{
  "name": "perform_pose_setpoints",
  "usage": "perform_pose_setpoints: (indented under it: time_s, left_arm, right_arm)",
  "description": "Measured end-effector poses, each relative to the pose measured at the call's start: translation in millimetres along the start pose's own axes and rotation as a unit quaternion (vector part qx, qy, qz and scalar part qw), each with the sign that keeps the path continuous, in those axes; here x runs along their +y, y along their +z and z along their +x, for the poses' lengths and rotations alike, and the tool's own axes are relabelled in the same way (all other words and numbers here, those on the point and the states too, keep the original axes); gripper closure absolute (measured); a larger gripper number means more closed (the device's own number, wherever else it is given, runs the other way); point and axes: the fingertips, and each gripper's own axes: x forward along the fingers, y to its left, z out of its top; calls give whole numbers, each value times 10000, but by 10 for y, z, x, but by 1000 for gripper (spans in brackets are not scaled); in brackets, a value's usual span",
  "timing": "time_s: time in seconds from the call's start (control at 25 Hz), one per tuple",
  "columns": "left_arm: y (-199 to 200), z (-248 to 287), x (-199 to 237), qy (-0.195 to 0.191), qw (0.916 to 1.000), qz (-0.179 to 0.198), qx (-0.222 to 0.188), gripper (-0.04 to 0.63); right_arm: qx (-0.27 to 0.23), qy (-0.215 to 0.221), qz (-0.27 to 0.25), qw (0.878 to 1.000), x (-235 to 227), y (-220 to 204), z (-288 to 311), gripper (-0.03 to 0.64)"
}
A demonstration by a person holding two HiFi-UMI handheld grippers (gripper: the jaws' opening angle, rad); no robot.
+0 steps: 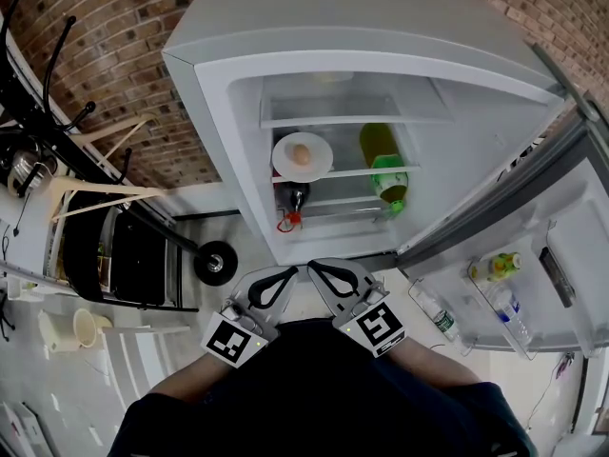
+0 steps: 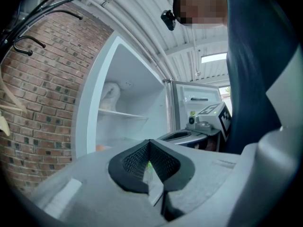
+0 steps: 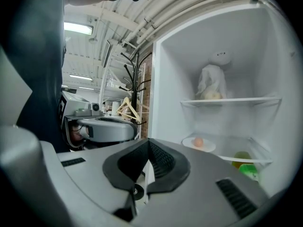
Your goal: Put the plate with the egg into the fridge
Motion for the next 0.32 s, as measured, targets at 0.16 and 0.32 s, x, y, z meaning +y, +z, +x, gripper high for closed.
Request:
perform_pose_setpoints:
  time_s: [0.16,0.32]
  left_arm:
    - [4,4,-17,-19,10000,33,-8,591]
    - [10,-4,-20,-1,10000,6,-18,591]
  right_arm:
    - [18,0,-4,10000,-5,-11,-14,607]
    - [21,16,5,10000,11,-4,-15,607]
